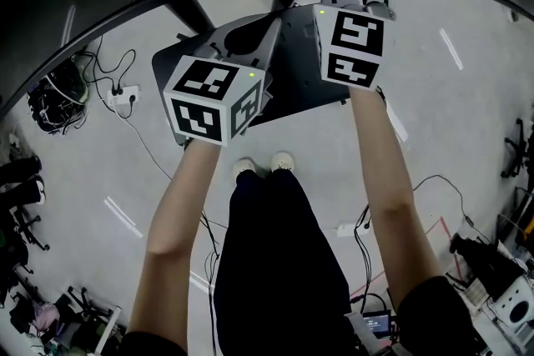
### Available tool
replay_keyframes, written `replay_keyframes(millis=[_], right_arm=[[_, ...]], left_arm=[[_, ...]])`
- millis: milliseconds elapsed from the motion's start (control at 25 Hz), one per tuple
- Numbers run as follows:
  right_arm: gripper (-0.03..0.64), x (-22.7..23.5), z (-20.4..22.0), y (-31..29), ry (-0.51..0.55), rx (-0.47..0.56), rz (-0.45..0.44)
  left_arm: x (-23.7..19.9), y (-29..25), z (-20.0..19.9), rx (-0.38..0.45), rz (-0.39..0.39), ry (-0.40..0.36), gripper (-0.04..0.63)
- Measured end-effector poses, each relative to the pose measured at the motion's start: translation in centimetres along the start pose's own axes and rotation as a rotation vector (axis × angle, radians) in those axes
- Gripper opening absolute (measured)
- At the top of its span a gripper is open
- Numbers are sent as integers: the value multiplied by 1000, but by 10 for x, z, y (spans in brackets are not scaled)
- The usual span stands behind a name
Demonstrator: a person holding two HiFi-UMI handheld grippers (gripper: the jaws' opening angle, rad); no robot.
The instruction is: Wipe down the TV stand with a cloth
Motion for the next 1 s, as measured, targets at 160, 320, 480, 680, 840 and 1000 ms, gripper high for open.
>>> replay_keyframes(millis=[160,320,480,680,840,1000], right_arm=[[102,-12,24,-3,8,-51,-20],[102,-14,39,-6,0,-94,-26],[101,-16,54,-9,1,-137,-35],[102,-25,77,-14,8,-198,-48],[102,-33,96,-18,10,-255,-63],[103,-41,116,-20,-11,-322,-69]], left_arm=[[-4,-2,10,-6,2,13,6],[-6,-2,11,-4,-8,18,6],[-5,-4,12,-5,-14,26,6],[-9,-5,19,-13,-16,40,6],[-9,-7,21,-11,-13,41,6],[-9,-9,21,-9,-12,45,6]])
Point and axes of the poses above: the fingertips, and each gripper's own axes: y backward along the fingers, x to its right, z out of its underside, the point moved 9 cm from there along y, backward along the fingers, and after that the axes turned 10 degrees about z, right-handed, at the moved point
